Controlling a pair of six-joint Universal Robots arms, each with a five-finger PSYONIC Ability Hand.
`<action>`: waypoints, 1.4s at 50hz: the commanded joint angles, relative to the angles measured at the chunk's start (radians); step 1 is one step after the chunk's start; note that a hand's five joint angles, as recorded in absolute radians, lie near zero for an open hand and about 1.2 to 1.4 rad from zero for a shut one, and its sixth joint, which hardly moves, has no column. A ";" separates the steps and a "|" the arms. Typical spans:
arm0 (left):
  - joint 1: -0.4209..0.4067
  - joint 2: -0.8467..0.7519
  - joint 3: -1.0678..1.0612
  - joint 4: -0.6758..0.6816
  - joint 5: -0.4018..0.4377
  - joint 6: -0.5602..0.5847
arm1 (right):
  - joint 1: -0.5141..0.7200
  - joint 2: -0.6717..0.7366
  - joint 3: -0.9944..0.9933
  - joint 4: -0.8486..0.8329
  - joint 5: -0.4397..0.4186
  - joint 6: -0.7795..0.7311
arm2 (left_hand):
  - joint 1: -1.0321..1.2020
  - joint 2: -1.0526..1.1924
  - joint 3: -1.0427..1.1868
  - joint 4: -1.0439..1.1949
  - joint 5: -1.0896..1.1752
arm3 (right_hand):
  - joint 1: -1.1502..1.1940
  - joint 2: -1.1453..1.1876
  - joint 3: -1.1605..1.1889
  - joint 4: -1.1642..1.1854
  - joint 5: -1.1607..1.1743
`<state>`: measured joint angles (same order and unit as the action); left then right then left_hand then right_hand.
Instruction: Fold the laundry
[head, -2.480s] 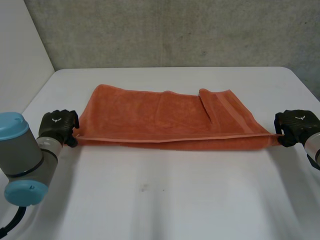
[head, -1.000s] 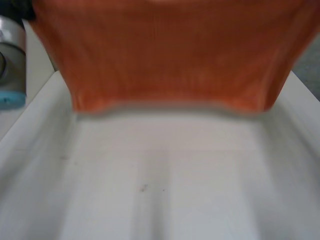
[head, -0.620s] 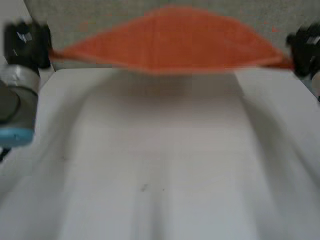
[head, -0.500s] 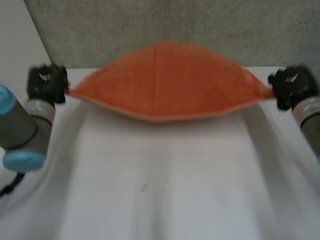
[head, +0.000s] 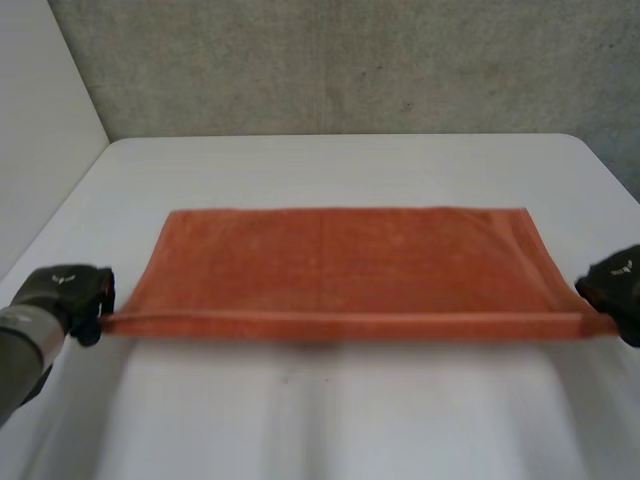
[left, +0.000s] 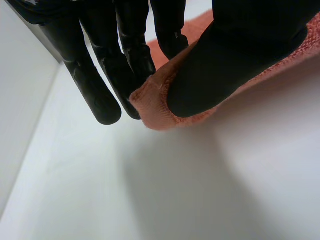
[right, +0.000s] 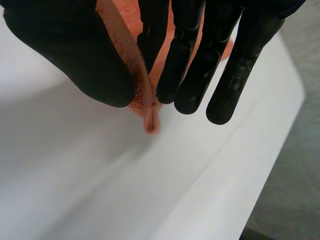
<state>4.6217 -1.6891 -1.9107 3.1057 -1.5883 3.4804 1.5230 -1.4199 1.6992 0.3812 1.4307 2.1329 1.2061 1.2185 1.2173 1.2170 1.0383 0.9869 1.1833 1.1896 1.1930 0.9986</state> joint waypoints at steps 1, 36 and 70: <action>-0.001 0.019 0.028 -0.058 0.004 0.031 | -0.035 -0.002 -0.013 0.018 -0.012 -0.070 | 0.190 0.178 0.179 0.179 0.183 | 0.409 0.213 0.207 0.203 0.223; -0.104 -0.778 0.703 0.593 0.106 0.141 | 0.144 0.720 -0.550 -0.760 0.016 0.082 | -1.032 -1.044 -1.043 -1.042 -1.038 | -0.812 -1.009 -1.015 -1.018 -0.999; -0.124 -0.159 0.073 0.579 0.096 -0.222 | 0.000 0.222 -0.038 -0.458 -0.124 0.446 | -1.032 -1.044 -1.043 -1.042 -1.038 | -0.417 -0.614 -0.620 -0.624 -0.604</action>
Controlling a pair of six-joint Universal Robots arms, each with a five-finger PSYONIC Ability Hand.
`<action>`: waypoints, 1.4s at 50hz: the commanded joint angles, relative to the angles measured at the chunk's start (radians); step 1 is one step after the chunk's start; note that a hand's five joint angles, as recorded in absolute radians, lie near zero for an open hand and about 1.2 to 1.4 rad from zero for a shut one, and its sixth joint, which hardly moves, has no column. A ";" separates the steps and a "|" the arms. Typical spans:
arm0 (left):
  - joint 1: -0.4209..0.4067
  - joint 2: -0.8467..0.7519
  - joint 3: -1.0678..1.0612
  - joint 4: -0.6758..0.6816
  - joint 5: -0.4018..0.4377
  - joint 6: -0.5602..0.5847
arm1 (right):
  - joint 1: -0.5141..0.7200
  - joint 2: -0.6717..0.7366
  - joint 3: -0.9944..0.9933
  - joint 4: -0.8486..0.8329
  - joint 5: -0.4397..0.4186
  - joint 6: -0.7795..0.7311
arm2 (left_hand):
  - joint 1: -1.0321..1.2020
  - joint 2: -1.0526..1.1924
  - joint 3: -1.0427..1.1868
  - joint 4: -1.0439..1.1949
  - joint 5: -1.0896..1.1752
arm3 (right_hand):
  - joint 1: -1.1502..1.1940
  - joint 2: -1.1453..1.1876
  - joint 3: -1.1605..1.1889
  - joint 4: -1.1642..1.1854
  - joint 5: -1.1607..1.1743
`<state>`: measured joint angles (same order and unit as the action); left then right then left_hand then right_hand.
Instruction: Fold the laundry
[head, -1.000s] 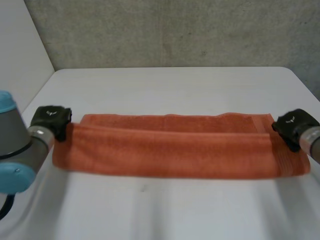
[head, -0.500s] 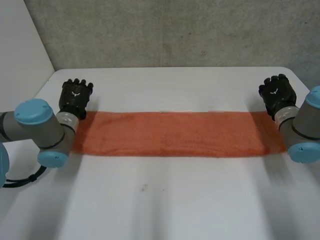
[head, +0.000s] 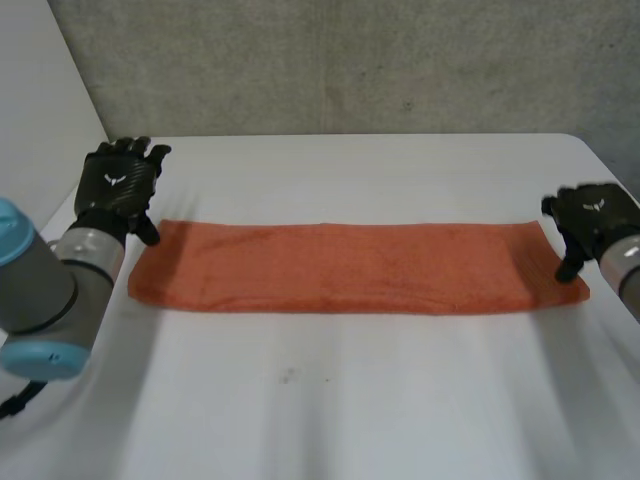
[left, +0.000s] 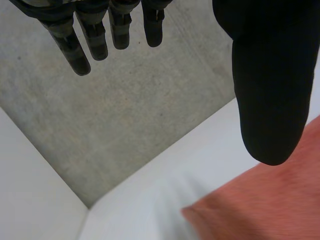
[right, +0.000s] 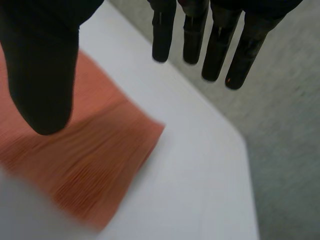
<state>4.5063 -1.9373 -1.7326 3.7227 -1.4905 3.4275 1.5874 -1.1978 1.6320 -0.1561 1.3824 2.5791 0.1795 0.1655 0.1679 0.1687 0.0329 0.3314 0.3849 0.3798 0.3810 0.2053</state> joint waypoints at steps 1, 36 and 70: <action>-0.015 0.098 -0.114 -0.064 -0.004 -0.198 | -0.076 0.004 0.031 0.081 -0.095 -0.002 | -0.005 0.009 0.007 0.006 -0.033 | 0.247 0.193 0.198 0.197 0.198; -0.029 0.100 -0.131 -0.159 -0.076 -0.229 | -0.260 0.233 -0.129 -0.029 0.033 -0.105 | -0.005 0.009 0.007 0.006 -0.033 | 1.065 1.011 1.017 1.015 1.016; -0.032 0.107 -0.131 -0.167 -0.079 -0.231 | 0.601 0.289 -0.371 -0.031 -0.217 0.122 | -0.005 0.009 0.007 0.006 -0.033 | 1.065 1.011 1.017 1.015 1.016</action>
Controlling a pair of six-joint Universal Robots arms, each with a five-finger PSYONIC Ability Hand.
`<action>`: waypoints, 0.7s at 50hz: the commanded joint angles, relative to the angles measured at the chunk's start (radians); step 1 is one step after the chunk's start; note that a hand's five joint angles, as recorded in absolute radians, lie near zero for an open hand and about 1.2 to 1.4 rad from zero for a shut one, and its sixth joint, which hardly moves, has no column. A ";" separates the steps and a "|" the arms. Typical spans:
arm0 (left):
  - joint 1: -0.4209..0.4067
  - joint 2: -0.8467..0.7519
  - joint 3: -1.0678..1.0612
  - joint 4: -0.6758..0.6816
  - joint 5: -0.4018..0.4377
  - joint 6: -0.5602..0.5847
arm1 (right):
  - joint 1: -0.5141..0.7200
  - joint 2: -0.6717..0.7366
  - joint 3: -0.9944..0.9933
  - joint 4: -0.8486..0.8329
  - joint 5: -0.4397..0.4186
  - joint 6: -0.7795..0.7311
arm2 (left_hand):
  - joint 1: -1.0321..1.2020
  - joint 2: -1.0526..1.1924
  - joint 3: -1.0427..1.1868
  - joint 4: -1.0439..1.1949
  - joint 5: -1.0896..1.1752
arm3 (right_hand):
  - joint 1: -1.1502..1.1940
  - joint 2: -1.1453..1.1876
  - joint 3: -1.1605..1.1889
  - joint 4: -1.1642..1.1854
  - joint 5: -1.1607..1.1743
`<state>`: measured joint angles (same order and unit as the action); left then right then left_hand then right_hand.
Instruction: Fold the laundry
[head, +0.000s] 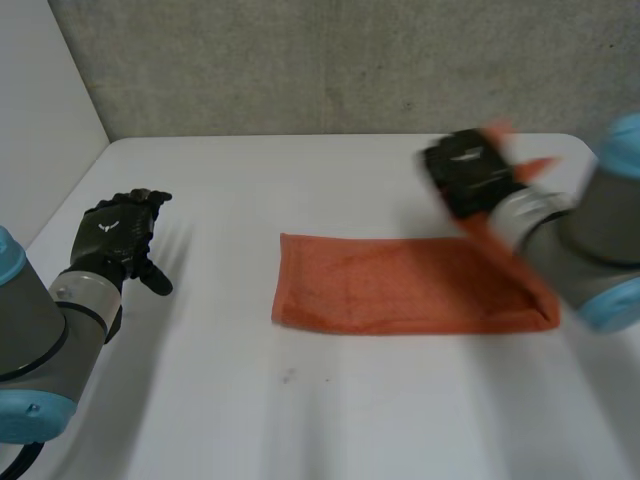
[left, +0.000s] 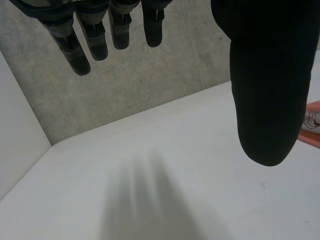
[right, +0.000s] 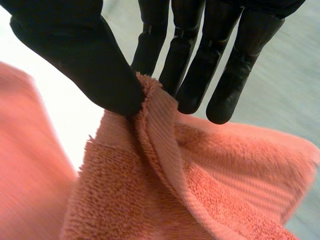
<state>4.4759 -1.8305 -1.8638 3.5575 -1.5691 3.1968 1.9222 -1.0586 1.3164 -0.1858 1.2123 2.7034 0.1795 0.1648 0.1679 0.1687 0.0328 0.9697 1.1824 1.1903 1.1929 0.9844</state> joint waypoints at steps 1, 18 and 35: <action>-0.001 0.000 0.000 -0.002 0.000 0.000 | 0.267 0.150 -0.055 -0.001 -0.046 -0.002 | -0.005 0.010 0.007 0.006 -0.033 | 0.427 0.214 0.206 0.203 0.237; -0.131 -0.026 0.092 0.004 0.009 0.006 | 0.293 0.116 -0.046 0.054 0.204 0.033 | -0.005 0.010 0.007 0.006 -0.033 | -0.795 -1.008 -1.016 -1.018 -0.984; -0.405 -0.369 0.457 -0.003 0.012 0.006 | -0.113 -0.095 0.384 -0.003 0.197 0.188 | -0.005 0.010 0.007 0.006 -0.033 | -0.795 -1.008 -1.016 -1.018 -0.984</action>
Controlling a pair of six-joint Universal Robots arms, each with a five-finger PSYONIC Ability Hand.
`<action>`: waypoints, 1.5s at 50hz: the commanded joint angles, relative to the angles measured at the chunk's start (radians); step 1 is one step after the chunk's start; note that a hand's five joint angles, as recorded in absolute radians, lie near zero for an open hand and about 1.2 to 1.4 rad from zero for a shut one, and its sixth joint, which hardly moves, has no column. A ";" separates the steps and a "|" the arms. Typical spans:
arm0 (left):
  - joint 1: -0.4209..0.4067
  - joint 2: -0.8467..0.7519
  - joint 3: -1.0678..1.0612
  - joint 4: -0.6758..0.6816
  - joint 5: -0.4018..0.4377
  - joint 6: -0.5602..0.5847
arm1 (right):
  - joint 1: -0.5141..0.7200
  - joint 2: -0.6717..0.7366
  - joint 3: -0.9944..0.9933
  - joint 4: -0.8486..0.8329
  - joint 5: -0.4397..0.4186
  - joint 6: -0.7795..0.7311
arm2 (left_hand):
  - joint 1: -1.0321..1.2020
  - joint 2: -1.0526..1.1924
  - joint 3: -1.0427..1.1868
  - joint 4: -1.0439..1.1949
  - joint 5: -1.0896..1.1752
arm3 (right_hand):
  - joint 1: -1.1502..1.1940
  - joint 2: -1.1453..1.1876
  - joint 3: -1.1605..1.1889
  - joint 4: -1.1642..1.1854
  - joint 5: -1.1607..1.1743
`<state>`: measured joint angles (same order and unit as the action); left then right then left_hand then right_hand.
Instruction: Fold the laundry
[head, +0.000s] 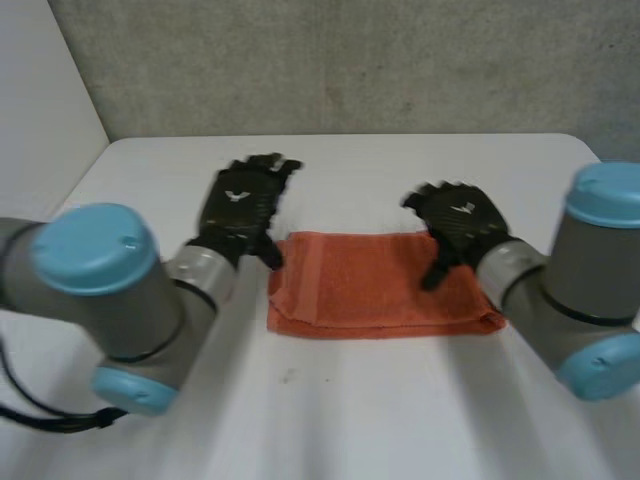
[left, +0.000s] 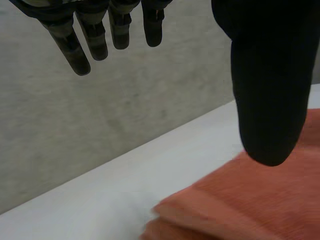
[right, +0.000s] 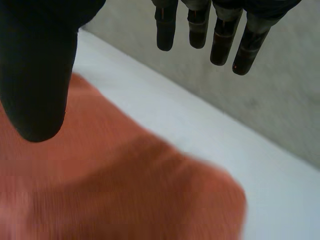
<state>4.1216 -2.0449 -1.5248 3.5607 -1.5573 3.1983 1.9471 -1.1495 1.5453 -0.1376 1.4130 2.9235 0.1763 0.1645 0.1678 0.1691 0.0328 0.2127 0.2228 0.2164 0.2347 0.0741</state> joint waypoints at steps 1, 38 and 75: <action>-0.050 -0.155 0.118 -0.006 0.000 0.005 | -0.161 0.008 0.183 -0.085 -0.008 -0.061 | -0.002 0.010 0.007 0.005 -0.033 | 0.015 0.005 0.011 -0.007 -0.021; 0.091 0.134 -0.127 -0.099 -0.138 -0.046 | 0.374 0.272 -0.243 -0.016 0.001 -0.212 | -0.002 0.010 0.007 0.005 -0.033 | -0.038 -0.048 -0.042 -0.060 -0.074; -0.030 -0.268 0.249 -0.356 -0.056 -0.247 | 0.046 0.375 -0.470 0.328 -0.192 0.240 | 0.020 0.031 0.028 0.027 -0.011 | -0.038 -0.048 -0.042 -0.060 -0.074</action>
<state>4.0782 -2.3038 -1.2604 3.2457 -1.5590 2.9411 1.9930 -0.8285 1.1283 0.1592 1.2373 3.1710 0.1764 0.1703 0.1700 0.1691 0.0328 0.2116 0.2232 0.2162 0.2336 0.0691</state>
